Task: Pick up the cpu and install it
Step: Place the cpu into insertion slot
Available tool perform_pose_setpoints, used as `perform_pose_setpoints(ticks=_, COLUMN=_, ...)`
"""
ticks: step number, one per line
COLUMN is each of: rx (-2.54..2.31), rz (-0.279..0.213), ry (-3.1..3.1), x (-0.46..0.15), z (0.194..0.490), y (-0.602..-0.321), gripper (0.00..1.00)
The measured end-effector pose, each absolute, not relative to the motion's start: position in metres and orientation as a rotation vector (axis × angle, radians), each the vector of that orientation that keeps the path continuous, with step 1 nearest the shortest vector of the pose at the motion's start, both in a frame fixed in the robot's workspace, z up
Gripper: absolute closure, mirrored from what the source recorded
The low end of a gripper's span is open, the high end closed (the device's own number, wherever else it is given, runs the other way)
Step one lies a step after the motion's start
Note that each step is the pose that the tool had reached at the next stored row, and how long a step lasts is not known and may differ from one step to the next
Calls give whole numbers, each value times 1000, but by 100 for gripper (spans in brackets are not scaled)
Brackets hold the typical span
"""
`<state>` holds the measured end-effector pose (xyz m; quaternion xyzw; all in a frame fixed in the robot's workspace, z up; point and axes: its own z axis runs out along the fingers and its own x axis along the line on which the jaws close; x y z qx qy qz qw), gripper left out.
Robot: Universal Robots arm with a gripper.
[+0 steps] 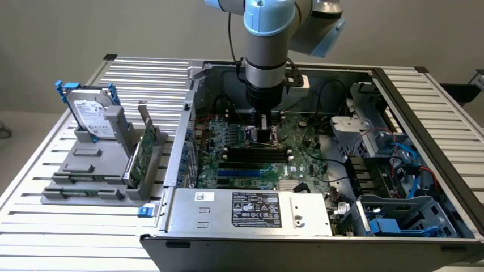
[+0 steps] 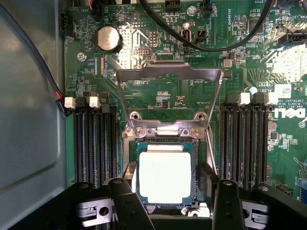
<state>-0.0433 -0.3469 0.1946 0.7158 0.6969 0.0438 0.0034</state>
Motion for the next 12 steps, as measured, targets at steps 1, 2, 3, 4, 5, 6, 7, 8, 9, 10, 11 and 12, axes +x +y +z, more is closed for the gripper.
perform_pose_setpoints(ticks=1, rx=2244, rz=137, ry=2184, x=-43, z=195, y=-347, gripper=38)
perform_pose_setpoints(ticks=2, rx=2244, rz=135, ry=2183, x=-43, z=195, y=-347, gripper=38)
perform_pose_setpoints(ticks=3, rx=2244, rz=134, ry=2182, x=-43, z=195, y=-347, gripper=38)
perform_pose_setpoints(ticks=4, rx=2243, rz=133, ry=2181, x=-43, z=195, y=-347, gripper=38)
perform_pose_setpoints(ticks=5, rx=2243, rz=131, ry=2180, x=-43, z=195, y=-347, gripper=38)
perform_pose_setpoints(ticks=6, rx=2243, rz=130, ry=2179, x=-43, z=195, y=-347, gripper=38)
perform_pose_setpoints(ticks=7, rx=2243, rz=128, ry=2178, x=-43, z=195, y=-347, gripper=38)
perform_pose_setpoints(ticks=8, rx=2243, rz=127, ry=2177, x=-43, z=195, y=-347, gripper=38)
perform_pose_setpoints(ticks=9, rx=2243, rz=126, ry=2176, x=-43, z=195, y=-347, gripper=38)
perform_pose_setpoints(ticks=10, rx=2242, rz=124, ry=2175, x=-43, z=195, y=-347, gripper=38)
perform_pose_setpoints(ticks=11, rx=2242, rz=123, ry=2174, x=-43, z=195, y=-347, gripper=38)
perform_pose_setpoints(ticks=12, rx=2242, rz=122, ry=2173, x=-43, z=195, y=-347, gripper=38)
